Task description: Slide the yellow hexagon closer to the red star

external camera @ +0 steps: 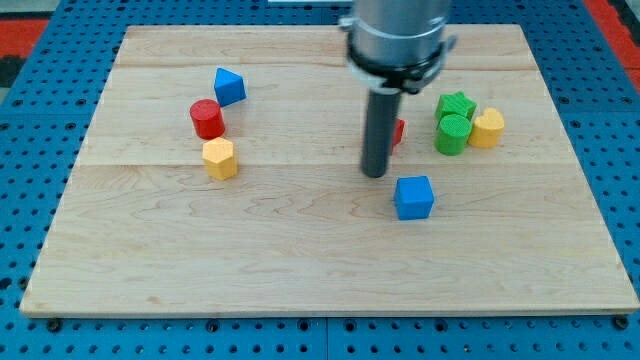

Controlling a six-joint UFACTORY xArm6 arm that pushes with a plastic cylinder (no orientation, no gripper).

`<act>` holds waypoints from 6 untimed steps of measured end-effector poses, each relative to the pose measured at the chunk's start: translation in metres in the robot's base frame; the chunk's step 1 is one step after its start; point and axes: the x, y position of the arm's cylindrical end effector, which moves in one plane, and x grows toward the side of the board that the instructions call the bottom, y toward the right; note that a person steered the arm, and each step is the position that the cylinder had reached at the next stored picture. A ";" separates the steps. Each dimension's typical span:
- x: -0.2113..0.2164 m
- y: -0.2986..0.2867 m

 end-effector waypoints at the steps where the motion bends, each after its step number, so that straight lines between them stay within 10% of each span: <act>1: 0.047 -0.093; 2: 0.031 -0.181; 6: -0.077 -0.089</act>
